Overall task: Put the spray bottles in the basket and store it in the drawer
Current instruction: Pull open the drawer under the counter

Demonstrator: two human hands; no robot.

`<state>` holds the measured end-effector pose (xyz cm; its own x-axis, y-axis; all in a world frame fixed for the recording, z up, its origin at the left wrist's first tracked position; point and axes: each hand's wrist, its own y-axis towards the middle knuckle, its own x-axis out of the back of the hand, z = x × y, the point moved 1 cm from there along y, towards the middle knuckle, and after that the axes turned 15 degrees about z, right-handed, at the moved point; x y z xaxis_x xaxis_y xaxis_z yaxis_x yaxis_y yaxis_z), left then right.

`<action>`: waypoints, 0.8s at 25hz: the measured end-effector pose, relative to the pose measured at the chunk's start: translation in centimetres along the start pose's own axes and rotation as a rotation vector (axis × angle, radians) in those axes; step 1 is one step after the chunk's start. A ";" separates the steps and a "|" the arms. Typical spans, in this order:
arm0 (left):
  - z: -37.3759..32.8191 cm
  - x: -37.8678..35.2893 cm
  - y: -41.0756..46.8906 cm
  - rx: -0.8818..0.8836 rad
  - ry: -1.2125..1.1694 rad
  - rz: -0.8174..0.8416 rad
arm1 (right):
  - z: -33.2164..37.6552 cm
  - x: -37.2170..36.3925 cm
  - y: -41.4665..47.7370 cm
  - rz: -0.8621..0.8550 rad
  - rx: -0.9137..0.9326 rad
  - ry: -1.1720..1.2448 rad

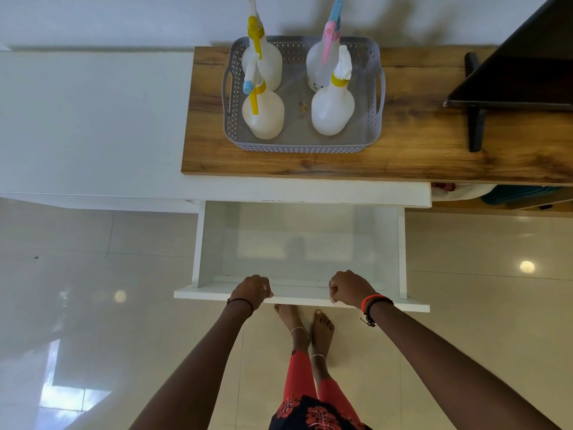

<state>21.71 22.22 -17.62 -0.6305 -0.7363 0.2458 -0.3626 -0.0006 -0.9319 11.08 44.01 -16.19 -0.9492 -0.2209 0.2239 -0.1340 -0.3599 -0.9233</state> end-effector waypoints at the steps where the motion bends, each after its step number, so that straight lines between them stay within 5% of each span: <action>1: 0.1 -0.1 0.0 0.003 0.004 0.009 | -0.1 -0.2 0.0 0.017 0.007 0.009; 15: 0.3 -1.8 -1.1 0.050 0.180 0.163 | -1.0 -2.4 -0.6 0.176 0.047 0.030; 20: -0.4 -1.0 -1.7 0.041 0.158 0.138 | -1.2 -1.5 -0.5 0.078 0.028 0.190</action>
<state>22.70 23.27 -16.19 -0.7734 -0.6159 0.1504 -0.2388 0.0632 -0.9690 12.25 45.60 -16.38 -0.9934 -0.0752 0.0872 -0.0529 -0.3740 -0.9259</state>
